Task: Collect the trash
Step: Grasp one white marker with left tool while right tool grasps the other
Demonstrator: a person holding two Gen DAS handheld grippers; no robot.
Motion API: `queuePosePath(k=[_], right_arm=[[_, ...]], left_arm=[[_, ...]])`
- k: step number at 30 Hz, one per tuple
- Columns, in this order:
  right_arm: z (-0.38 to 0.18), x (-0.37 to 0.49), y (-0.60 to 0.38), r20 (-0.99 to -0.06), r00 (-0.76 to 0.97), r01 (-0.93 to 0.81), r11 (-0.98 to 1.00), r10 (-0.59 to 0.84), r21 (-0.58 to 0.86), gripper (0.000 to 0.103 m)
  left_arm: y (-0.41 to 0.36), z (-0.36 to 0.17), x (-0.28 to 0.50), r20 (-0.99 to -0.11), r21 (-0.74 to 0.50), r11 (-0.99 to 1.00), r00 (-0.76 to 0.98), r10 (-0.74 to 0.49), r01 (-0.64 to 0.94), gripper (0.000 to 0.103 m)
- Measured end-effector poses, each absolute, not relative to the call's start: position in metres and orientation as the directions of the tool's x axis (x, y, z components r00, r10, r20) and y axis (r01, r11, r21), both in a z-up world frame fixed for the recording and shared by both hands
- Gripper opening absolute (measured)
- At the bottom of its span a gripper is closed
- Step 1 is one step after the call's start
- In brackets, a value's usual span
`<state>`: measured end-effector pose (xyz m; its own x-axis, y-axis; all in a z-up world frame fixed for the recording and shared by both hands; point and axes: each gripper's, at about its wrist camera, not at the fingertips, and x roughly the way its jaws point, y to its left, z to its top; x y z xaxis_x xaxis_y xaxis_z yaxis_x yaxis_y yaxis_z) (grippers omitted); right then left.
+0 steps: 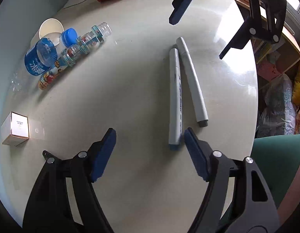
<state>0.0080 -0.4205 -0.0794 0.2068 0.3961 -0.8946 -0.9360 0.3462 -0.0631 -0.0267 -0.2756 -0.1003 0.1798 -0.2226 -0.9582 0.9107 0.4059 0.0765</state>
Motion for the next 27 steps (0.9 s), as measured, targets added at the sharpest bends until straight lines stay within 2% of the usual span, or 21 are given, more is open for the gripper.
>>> queuePosePath(k=[3,4,5,11,13,16,19,23,25,27], right_arm=[[-0.088,0.016,-0.421,-0.905,0.157,-0.963,0.263,0.396,-0.052,0.063],[-0.091,0.017,-0.421,-0.907,0.142,-0.969,0.241,0.395,-0.047,0.057],[-0.094,0.018,-0.422,-0.909,0.129,-0.974,0.222,0.396,-0.041,0.045],[-0.104,0.005,-0.426,-0.904,0.108,-0.989,0.136,0.413,-0.057,0.032],[-0.104,0.004,-0.427,-0.901,0.109,-0.990,0.131,0.420,-0.058,0.029],[-0.103,-0.004,-0.427,-0.896,0.111,-0.992,0.108,0.430,-0.071,0.018],[-0.105,-0.007,-0.423,-0.898,0.131,-0.991,0.090,0.420,-0.102,0.016],[-0.105,-0.006,-0.425,-0.910,0.117,-0.992,0.098,0.397,-0.085,0.014],[-0.104,-0.006,-0.429,-0.915,0.105,-0.991,0.118,0.390,-0.063,0.014],[-0.100,-0.006,-0.433,-0.913,0.085,-0.989,0.148,0.398,-0.028,0.014]], left_arm=[[-0.283,-0.102,-0.020,-0.957,0.056,0.447,0.175,-0.229,0.893,0.071],[-0.286,-0.102,-0.018,-0.957,0.046,0.459,0.171,-0.235,0.887,0.071],[-0.288,-0.102,-0.016,-0.957,0.040,0.469,0.170,-0.237,0.882,0.071],[-0.297,-0.104,-0.014,-0.953,0.035,0.519,0.184,-0.239,0.854,0.070],[-0.306,-0.104,-0.010,-0.952,0.020,0.529,0.178,-0.249,0.849,0.063],[-0.315,-0.102,-0.016,-0.949,0.028,0.519,0.186,-0.254,0.854,0.055],[-0.320,-0.102,-0.018,-0.949,0.038,0.515,0.193,-0.251,0.856,0.053],[-0.324,-0.102,-0.020,-0.947,0.008,0.504,0.168,-0.274,0.864,0.035],[-0.326,-0.102,-0.022,-0.949,0.012,0.495,0.166,-0.269,0.869,0.020],[-0.327,-0.101,-0.020,-0.950,-0.014,0.504,0.145,-0.275,0.864,0.013]])
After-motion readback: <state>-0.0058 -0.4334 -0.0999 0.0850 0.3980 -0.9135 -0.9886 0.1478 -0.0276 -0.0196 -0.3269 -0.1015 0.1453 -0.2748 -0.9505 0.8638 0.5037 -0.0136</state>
